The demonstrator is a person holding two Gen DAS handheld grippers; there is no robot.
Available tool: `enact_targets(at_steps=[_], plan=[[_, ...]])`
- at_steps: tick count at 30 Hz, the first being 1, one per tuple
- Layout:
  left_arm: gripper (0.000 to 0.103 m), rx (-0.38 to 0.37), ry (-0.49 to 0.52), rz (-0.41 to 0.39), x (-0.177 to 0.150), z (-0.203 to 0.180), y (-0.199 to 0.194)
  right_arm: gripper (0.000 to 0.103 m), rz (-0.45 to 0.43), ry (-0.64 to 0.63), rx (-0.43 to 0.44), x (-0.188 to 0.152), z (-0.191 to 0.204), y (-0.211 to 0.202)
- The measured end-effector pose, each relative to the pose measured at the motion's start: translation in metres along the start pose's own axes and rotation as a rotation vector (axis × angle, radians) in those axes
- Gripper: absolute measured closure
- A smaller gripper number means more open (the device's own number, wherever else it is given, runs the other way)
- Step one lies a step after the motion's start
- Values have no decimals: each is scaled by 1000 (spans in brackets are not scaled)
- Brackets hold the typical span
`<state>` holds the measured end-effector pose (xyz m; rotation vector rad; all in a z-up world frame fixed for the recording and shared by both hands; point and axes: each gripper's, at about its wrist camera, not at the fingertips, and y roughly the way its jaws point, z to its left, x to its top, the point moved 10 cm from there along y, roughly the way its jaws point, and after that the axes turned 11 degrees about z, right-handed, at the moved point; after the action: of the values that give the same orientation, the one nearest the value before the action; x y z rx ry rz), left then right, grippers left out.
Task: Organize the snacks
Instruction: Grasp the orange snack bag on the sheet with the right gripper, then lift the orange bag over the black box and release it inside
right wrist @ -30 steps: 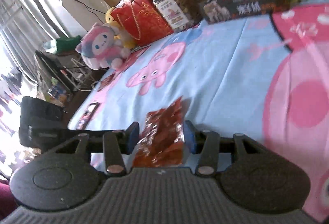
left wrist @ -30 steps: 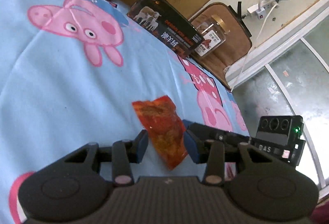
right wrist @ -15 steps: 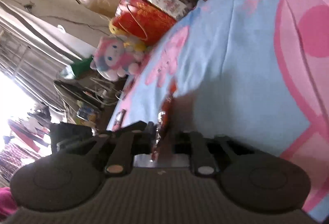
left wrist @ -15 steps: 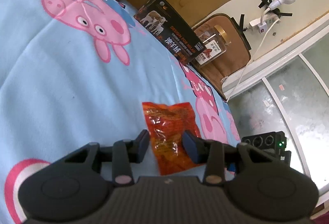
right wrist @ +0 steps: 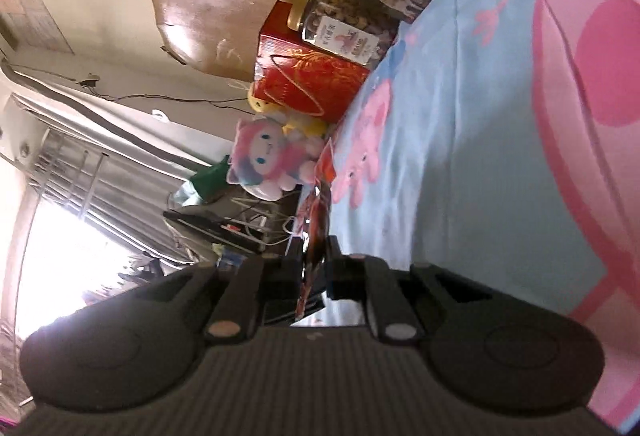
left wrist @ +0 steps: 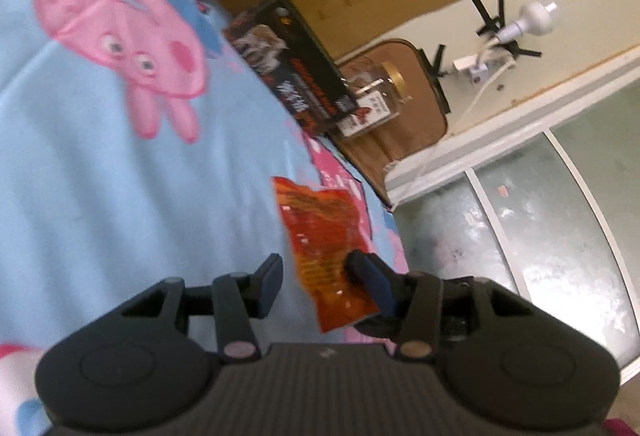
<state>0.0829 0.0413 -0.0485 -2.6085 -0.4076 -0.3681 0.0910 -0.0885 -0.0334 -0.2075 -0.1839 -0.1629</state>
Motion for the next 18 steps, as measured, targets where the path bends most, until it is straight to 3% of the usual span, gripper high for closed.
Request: enact_targets(at_steps=[2, 7, 14, 18], plan=[[64, 18, 13, 0, 3, -4, 8, 90, -3, -22, -13, 3, 4, 1], [78, 25, 34, -3, 22, -14, 19, 87, -53, -82, -93, 20, 7, -12], [79, 37, 96, -10, 62, -34, 31, 85, -122, -200, -181, 54, 20, -22], [78, 51, 139, -13, 102, -46, 47, 85, -165, -236, -223, 89, 21, -28]])
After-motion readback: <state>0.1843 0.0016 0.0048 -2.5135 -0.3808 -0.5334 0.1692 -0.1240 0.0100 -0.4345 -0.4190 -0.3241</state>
